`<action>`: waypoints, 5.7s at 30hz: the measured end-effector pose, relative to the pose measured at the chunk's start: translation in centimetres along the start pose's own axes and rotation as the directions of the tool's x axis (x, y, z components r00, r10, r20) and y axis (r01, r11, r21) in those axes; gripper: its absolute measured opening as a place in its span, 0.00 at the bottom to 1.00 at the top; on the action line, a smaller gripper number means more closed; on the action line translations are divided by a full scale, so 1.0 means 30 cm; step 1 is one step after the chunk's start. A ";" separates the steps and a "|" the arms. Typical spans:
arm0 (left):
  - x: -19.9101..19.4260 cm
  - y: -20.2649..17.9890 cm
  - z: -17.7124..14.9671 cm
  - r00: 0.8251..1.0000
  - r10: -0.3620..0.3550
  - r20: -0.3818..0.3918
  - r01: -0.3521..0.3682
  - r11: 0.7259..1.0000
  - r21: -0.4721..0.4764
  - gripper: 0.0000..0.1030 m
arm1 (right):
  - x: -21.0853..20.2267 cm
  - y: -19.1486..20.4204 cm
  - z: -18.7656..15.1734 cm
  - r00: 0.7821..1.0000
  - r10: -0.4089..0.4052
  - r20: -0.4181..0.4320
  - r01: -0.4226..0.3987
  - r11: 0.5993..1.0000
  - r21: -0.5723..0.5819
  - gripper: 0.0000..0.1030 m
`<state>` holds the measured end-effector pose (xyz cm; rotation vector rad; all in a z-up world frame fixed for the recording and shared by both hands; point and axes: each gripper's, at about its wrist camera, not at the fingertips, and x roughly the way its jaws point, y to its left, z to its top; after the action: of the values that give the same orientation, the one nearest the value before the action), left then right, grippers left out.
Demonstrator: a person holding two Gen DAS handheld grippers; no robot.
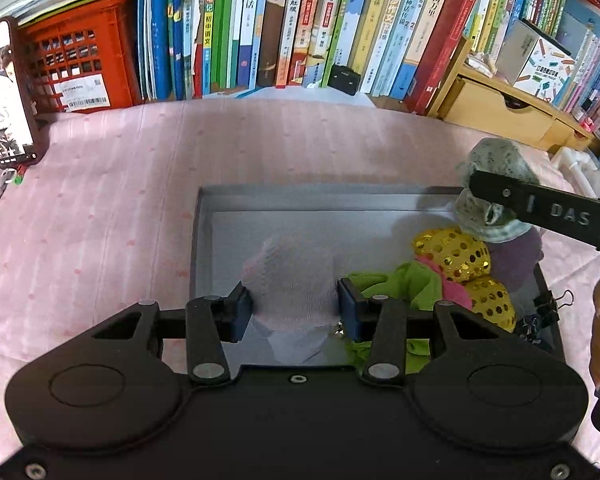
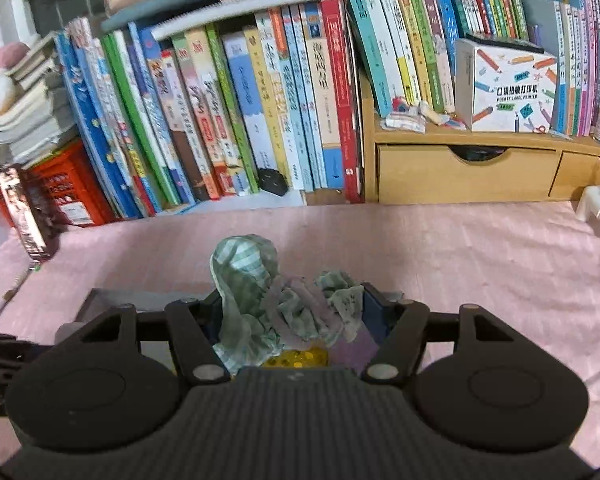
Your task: Organize soft objects
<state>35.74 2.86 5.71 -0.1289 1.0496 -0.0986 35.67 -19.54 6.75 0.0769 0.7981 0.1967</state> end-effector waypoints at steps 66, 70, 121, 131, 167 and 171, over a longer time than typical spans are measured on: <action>-0.366 -0.122 -0.223 0.984 -0.053 0.169 0.038 0.995 0.094 0.82 | -0.377 -0.002 -0.195 0.984 0.171 -0.054 -0.173 0.984 -0.034 0.97; -0.423 -0.149 -0.269 0.973 -0.068 0.223 0.041 0.991 0.126 0.83 | -0.438 -0.004 -0.219 0.985 0.175 -0.004 -0.175 0.982 -0.069 0.97; -0.692 -0.131 -1.025 0.857 -0.050 0.513 -0.023 0.991 0.135 0.93 | -0.910 -0.064 -0.845 0.894 0.063 0.444 -0.010 0.993 -0.121 1.00; -0.572 -0.160 -1.111 0.886 0.017 0.464 -0.093 0.986 0.141 0.93 | -0.804 -0.076 -0.955 0.933 0.011 0.360 0.018 0.997 -0.079 1.00; -0.353 -0.124 -1.114 0.912 0.127 0.390 -0.156 0.987 0.044 1.00 | -0.598 -0.005 -1.008 0.975 -0.047 0.216 0.074 0.990 -0.121 1.00; -0.352 -0.125 -1.114 0.912 0.127 0.389 -0.156 0.987 0.044 1.00 | -0.597 -0.006 -1.007 0.975 -0.047 0.216 0.075 0.990 -0.122 1.00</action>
<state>1.41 -1.31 -1.07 -0.0025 0.6564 0.0206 1.82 -23.53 -1.72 -0.0483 0.5718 0.1781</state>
